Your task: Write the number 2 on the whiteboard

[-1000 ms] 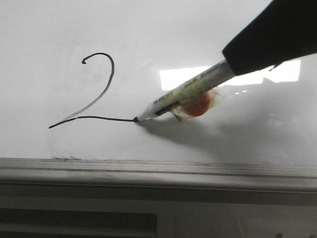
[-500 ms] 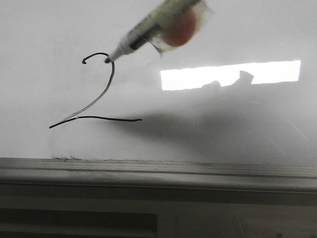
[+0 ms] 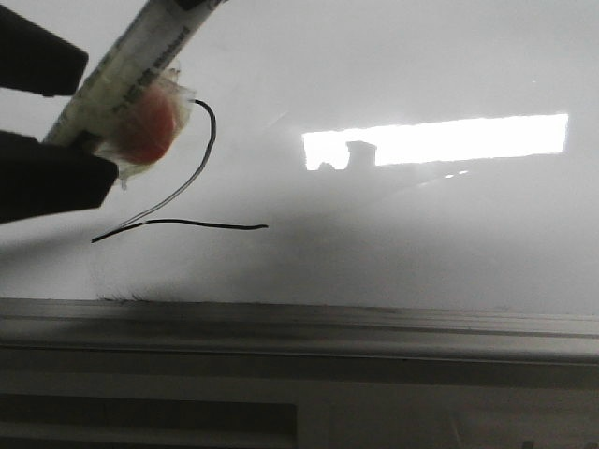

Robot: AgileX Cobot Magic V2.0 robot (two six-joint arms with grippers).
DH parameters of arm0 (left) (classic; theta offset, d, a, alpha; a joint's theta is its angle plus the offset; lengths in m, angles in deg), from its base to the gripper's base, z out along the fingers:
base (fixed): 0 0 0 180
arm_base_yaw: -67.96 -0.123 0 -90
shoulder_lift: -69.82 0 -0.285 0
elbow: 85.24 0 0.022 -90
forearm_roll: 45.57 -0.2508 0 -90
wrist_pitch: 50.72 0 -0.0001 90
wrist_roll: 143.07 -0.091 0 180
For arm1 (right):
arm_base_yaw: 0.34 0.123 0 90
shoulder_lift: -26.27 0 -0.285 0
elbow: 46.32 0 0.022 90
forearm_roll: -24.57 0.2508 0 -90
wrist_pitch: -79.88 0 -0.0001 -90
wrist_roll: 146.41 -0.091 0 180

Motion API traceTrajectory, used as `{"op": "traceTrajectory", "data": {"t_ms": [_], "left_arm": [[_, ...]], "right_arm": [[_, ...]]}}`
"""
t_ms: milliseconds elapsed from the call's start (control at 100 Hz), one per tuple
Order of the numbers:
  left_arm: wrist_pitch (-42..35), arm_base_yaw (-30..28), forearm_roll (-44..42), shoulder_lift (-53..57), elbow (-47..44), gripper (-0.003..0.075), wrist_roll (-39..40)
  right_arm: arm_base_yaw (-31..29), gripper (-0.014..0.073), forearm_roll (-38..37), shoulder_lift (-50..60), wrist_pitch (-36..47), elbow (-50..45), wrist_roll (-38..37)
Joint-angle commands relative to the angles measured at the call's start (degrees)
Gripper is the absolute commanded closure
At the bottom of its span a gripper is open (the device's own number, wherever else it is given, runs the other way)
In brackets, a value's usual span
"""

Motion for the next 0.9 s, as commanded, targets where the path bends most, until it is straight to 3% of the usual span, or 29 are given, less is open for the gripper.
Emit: {"op": "traceTrajectory", "data": {"t_ms": [0,90,130,180,290,560,630,690,700,780,830,890], "left_arm": [[-2.2,0.2,0.2,-0.4,2.0,0.0299,0.5],[-2.4,0.2,0.3,-0.4,2.0,0.0305,0.5],[-2.2,0.2,0.3,-0.4,2.0,0.0344,0.5],[-2.1,0.2,0.3,-0.4,2.0,0.0439,0.5],[-2.1,0.2,0.1,-0.4,2.0,0.0737,0.5],[-2.2,0.2,-0.2,-0.4,2.0,0.0739,0.4],[-2.2,0.2,0.1,-0.4,2.0,0.0739,0.4],[-1.8,0.2,1.7,-0.4,2.0,0.0739,0.4],[-1.7,0.2,2.2,-0.4,2.0,0.0739,0.4],[-0.3,0.2,5.8,-0.4,2.0,0.0739,0.4],[0.4,0.2,9.8,-0.4,2.0,0.0739,0.5],[1.6,0.2,18.1,-0.4,2.0,0.0739,0.5]], "right_arm": [[0.1,0.0643,0.5,1.1,2.2,2.1,0.3],[0.1,0.0643,0.5,1.1,2.1,2.1,0.3],[0.1,0.0643,0.5,1.1,2.1,2.1,0.3],[0.1,0.0643,0.5,1.1,2.1,2.1,0.3],[0.1,0.0643,0.5,1.1,2.1,2.1,0.3],[0.1,0.0629,0.6,0.9,1.3,2.1,0.3],[0.1,0.0510,0.6,0.9,1.5,2.1,0.3],[0.0,0.0278,0.6,0.9,2.4,2.1,0.3],[0.0,0.0278,0.6,0.9,2.7,2.1,0.3],[-0.7,0.0013,0.5,0.9,6.2,2.1,-1.2],[-1.6,-0.0031,0.5,1.1,8.7,2.1,-2.1],[-2.9,-0.0017,0.5,1.9,11.1,2.1,-2.4]]}}
